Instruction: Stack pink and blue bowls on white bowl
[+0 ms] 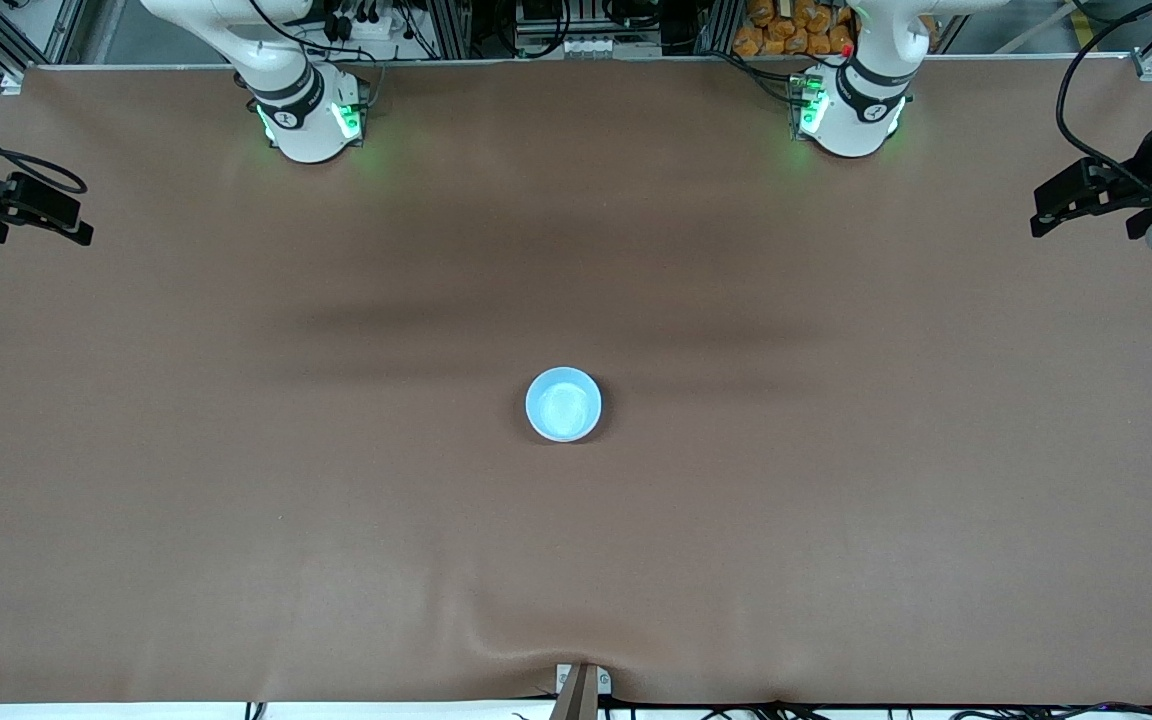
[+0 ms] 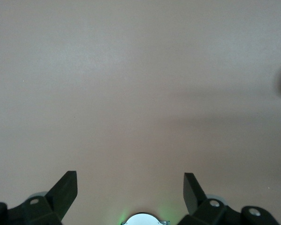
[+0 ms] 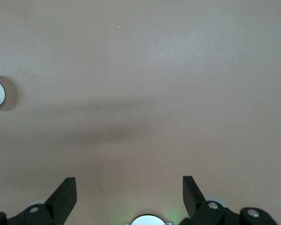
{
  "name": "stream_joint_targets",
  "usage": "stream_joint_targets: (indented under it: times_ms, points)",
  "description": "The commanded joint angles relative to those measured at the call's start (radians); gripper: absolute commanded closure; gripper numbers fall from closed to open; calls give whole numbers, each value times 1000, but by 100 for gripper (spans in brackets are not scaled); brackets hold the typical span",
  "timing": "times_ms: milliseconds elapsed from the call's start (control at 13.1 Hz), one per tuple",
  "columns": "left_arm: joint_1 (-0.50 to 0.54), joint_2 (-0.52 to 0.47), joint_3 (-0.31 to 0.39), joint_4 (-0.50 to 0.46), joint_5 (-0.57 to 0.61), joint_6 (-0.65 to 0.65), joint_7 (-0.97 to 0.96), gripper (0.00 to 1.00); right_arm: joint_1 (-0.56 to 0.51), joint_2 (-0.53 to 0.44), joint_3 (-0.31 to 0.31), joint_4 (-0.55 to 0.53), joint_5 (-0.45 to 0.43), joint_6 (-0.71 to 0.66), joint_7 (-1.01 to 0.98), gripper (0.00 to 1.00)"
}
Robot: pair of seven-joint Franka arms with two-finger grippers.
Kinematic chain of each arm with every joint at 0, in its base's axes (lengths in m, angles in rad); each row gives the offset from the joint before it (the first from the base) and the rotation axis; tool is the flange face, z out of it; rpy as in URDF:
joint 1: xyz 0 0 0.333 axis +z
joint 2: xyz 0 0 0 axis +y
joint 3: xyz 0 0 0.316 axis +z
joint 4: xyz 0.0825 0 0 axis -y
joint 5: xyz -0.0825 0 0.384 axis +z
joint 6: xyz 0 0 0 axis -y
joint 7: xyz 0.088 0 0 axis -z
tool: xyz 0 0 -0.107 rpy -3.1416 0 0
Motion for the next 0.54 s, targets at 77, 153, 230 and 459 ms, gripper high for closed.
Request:
stream_joint_targets:
  times_ms: [77,153,230,459]
  points:
    - [2,3,-1,9,-12,-8,17,0,-20,9,21,18,-15,-19,-15,0]
    - [3,3,-1,9,-12,-8,17,0,-18,12,21,15,-15,-20,-15,0]
    - [3,3,-1,9,-14,-8,17,0,-18,13,21,15,-15,-19,-13,0]
    - [3,3,-1,9,-14,-8,18,0,-23,13,21,15,-15,-26,-13,0]
